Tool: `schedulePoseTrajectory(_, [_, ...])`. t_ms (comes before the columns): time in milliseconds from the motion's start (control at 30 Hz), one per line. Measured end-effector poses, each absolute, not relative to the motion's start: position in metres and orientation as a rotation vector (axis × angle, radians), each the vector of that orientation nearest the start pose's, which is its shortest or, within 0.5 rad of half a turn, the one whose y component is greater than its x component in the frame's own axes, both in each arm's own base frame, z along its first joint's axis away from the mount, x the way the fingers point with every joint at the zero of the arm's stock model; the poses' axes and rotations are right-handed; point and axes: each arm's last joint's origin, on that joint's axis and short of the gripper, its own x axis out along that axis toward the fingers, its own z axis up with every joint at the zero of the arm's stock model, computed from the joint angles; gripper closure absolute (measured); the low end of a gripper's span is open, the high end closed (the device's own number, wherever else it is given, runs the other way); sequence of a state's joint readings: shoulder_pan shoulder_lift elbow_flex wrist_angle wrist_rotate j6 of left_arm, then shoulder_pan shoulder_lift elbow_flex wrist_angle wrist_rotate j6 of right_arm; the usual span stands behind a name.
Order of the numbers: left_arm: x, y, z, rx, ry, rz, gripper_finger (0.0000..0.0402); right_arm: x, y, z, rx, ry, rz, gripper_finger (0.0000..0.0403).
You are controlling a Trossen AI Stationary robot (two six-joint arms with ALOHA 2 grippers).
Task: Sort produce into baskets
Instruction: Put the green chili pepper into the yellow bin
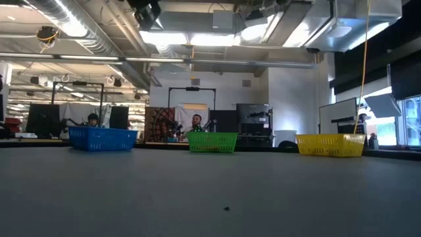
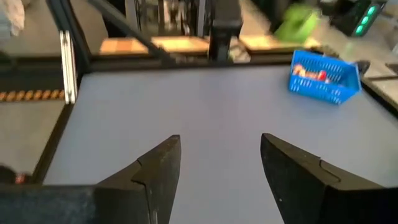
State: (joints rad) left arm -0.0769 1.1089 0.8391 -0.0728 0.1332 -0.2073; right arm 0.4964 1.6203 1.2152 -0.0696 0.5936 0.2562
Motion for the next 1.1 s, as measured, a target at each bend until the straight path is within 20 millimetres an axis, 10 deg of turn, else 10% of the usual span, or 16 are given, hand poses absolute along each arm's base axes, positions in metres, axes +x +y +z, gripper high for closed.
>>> schedulePoseTrajectory(633, [0.28, -0.066, 0.282, -0.217, 0.26, -0.256, 0.0353, 0.342, 0.146, 0.302, -0.076, 0.224, -0.101, 0.0192])
schedulePoseTrajectory(1100, [0.279, -0.065, 0.286, -0.237, 0.237, -0.255, 0.0348, 0.344, 0.143, 0.302, -0.094, 0.229, -0.053, 0.0355])
